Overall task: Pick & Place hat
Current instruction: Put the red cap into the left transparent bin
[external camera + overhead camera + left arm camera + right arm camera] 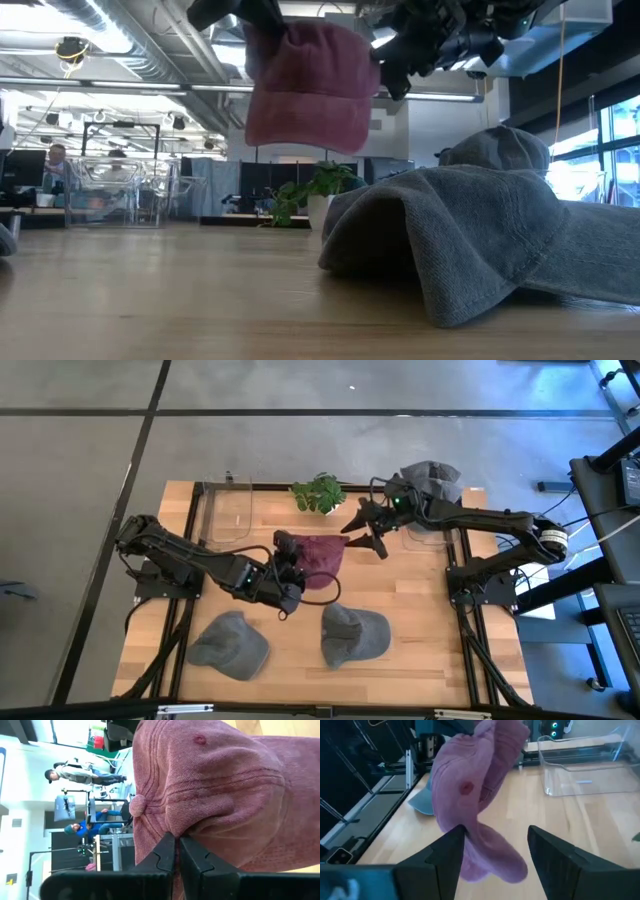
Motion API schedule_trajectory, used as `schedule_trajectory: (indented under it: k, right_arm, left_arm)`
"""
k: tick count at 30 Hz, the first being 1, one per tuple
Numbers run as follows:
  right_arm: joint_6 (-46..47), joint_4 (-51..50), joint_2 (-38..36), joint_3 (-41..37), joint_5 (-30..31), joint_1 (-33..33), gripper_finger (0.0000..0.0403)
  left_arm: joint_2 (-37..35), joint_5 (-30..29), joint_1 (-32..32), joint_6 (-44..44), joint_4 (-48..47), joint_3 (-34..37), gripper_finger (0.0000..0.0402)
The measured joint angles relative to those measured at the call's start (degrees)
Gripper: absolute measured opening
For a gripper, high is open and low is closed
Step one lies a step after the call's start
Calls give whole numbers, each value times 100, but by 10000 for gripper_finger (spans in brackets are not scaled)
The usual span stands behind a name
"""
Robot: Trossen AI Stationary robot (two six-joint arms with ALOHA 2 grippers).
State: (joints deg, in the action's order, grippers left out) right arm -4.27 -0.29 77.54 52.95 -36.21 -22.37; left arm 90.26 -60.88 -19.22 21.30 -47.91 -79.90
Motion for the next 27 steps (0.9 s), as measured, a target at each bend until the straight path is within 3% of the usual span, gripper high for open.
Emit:
schedule_trajectory:
  k: [5,13,20,27]
  right_arm:
    - [322,8,0,0,-2,211,168]
    - [384,-22,-4,153,-257,363,12]
    - [66,-1245,-4,912,-229,361,6]
    - [-847,-3052,-4,2010,334,361,4]
  left_arm:
    - [0,7,52,-32,10,0,5]
    - [-7,22,129,-506,14,0,20]
    - [-39,-55,111,-975,18,-2,40]
    - [-361,559,112,-1993,18,-9,74]
